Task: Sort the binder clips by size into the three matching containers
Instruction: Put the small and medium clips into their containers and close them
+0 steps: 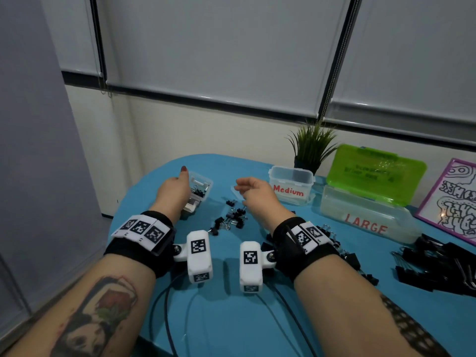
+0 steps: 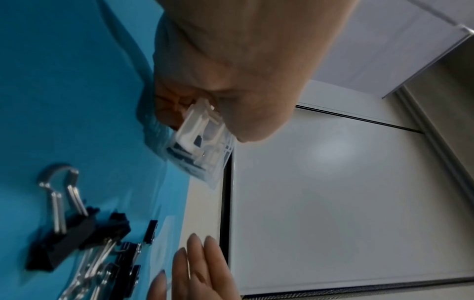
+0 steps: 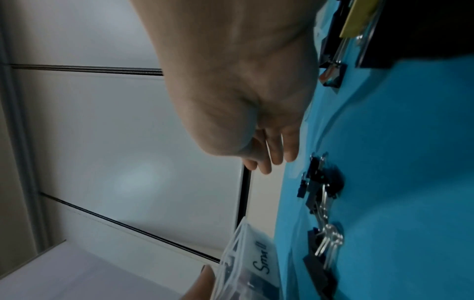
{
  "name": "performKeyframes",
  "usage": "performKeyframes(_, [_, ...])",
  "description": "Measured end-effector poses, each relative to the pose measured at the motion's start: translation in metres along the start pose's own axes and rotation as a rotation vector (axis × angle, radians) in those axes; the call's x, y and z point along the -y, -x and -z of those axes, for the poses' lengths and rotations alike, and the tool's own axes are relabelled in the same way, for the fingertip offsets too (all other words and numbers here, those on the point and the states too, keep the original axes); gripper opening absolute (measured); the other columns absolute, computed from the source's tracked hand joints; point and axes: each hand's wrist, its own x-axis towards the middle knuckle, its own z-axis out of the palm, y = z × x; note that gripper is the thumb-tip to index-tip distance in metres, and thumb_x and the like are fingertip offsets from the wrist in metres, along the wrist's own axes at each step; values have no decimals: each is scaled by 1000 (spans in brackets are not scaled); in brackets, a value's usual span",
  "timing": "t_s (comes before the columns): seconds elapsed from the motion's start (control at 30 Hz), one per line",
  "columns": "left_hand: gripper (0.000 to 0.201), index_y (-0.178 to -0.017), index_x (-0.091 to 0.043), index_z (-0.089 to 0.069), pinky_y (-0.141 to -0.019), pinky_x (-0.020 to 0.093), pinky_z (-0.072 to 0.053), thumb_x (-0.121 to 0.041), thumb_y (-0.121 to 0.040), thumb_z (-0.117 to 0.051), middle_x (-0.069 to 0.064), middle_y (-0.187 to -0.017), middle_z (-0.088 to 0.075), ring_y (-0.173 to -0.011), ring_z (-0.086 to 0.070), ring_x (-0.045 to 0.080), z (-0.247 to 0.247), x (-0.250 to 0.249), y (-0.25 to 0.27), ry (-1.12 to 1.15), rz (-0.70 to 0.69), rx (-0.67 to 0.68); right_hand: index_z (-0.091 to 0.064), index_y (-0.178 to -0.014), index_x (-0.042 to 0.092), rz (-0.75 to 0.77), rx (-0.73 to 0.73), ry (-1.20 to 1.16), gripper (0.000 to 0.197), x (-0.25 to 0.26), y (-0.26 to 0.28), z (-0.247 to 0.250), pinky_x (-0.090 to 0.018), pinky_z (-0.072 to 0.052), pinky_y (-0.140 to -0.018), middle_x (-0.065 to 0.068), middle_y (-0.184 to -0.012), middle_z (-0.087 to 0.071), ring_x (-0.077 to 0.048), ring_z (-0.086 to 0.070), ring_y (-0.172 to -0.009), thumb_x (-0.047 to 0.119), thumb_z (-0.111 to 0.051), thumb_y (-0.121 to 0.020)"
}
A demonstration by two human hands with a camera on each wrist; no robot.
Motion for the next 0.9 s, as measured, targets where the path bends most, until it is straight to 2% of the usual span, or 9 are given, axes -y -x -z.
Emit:
performKeyframes(0.1, [64, -124, -4, -59, -86, 39, -49, -53, -104, -24, 20, -119, -62, -105, -59, 35, 0, 1, -1, -45, 14, 31, -52, -142, 12, -3, 155, 204, 62, 8, 1, -9, -28, -42, -102, -5, -144, -55, -19, -49, -133, -16, -31, -90])
performKeyframes(0.17, [67, -134, -3, -57, -97, 39, -46, -52, -105, -21, 23, -128, -60, -116, -57, 36, 1, 2, 0, -82, 16, 56, -48, -146, 13, 4, 243, 408, 61, 13, 6, -13, -30, -41, -105, -5, -151, -47, -24, -48, -135, -12, -31, -94])
performKeyframes(0.3, [68, -136, -4, -55, -103, 42, -45, -54, -104, -23, 24, -131, -59, -119, -57, 37, 1, 2, 2, -87, -1, 100, -62, -135, 14, -10, 293, 551, 58, 15, 17, -11, -34, -51, -97, -10, -139, -58, -28, -57, -121, -11, -30, -93])
performKeyframes(0.4, [65, -139, -7, -53, -105, 44, -45, -53, -104, -21, 25, -132, -56, -120, -55, 37, 1, -1, 4, -94, 0, 117, -71, -122, 12, 2, 210, 427, 49, 17, 24, 1, -28, -49, -92, -9, -126, -68, -21, -61, -112, -9, -38, -94])
performKeyframes(0.5, [61, -143, -10, -49, -105, 44, -43, -48, -106, -19, 25, -133, -54, -119, -54, 37, -2, 0, 3, -79, 6, 124, -66, -130, 15, 8, 199, 411, 35, 16, 28, 19, -28, -44, -104, -4, -131, -65, -19, -59, -121, 9, -61, -96])
performKeyframes(0.6, [62, -138, -6, -53, -104, 44, -45, -49, -106, -23, 25, -132, -56, -118, -56, 38, -3, 3, 2, -85, -11, 132, -51, -145, 27, -31, 343, 614, 80, 14, 31, 30, -30, -40, -103, 1, -145, -53, -20, -52, -130, 34, -88, -74])
performKeyframes(0.67, [66, -130, -3, -59, -101, 44, -47, -54, -103, -27, 23, -126, -59, -113, -59, 37, -3, 6, 0, -69, -18, 118, -48, -147, 30, -16, 394, 727, 87, 17, 35, 28, -32, -38, -105, 2, -149, -49, -22, -48, -134, 36, -90, -70])
performKeyframes(0.73, [68, -129, -5, -61, -101, 45, -48, -58, -101, -28, 22, -125, -59, -111, -59, 36, -3, 6, -1, -71, -8, 122, -54, -143, 32, 16, 380, 759, 75, 19, 35, 23, -32, -39, -104, 1, -148, -51, -23, -50, -132, 33, -87, -75])
performKeyframes(0.9, [67, -131, -10, -62, -98, 38, -45, -59, -101, -28, 18, -131, -58, -112, -58, 33, -6, 7, -5, -114, -8, 132, -70, -124, 26, 56, 276, 693, 41, 15, 31, 11, -24, -44, -82, 0, -126, -65, -16, -59, -102, 12, -78, -85])
